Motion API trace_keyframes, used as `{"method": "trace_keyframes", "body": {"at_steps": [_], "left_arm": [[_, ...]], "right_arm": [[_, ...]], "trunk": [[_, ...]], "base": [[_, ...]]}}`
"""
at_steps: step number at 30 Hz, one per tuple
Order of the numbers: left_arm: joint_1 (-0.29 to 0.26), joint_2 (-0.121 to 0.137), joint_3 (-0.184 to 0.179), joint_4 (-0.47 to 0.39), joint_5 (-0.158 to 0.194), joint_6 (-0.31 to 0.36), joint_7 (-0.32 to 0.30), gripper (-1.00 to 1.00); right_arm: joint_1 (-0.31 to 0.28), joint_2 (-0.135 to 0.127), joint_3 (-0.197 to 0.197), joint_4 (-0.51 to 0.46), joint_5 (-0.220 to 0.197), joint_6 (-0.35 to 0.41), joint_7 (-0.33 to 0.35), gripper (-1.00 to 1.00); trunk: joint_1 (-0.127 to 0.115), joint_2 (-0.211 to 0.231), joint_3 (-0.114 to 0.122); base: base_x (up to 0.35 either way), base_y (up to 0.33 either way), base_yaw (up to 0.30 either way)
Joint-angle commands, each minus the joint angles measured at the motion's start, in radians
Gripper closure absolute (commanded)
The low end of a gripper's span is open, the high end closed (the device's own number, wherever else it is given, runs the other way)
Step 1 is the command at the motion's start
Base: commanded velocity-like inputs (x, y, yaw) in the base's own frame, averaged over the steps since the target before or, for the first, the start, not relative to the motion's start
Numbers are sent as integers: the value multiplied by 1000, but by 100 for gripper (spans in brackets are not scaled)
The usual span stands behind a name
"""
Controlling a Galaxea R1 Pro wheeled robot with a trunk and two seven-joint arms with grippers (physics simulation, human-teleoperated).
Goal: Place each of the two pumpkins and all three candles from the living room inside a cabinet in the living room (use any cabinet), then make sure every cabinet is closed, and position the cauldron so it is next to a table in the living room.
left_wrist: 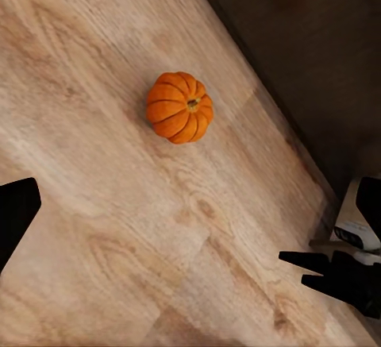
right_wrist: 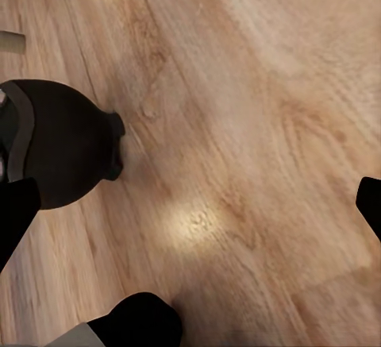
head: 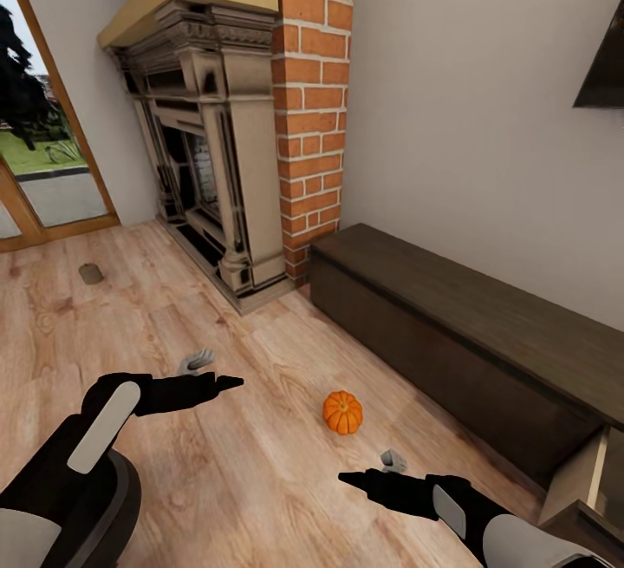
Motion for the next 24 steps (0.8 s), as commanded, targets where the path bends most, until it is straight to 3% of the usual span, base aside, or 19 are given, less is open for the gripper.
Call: {"method": "trace_keyframes", "body": {"at_steps": [1,8,19,24], "left_arm": [[-1,1,-1,0,-10,2,-10,-100],[-1,1,-1,1,-10,2,-9,-100],[0,-5,-2,26,-12,2,-10,-100],[-1,-9,-2,26,-12,2,-11,-100]], "right_arm": [[0,-1,5,-1,-10,8,1,-100],[0,-1,6,-1,-9,7,1,-100],[0,-1,7,-1,-9,9,0,-100],[0,-1,7,-1,-9,10,-1,-100]], "trunk": [[0,0,1],[0,0,12],[0,0,30],[0,0,32]], "base": [[0,0,0],[75,0,0],[303,-60,0],[92,-21,0]]}}
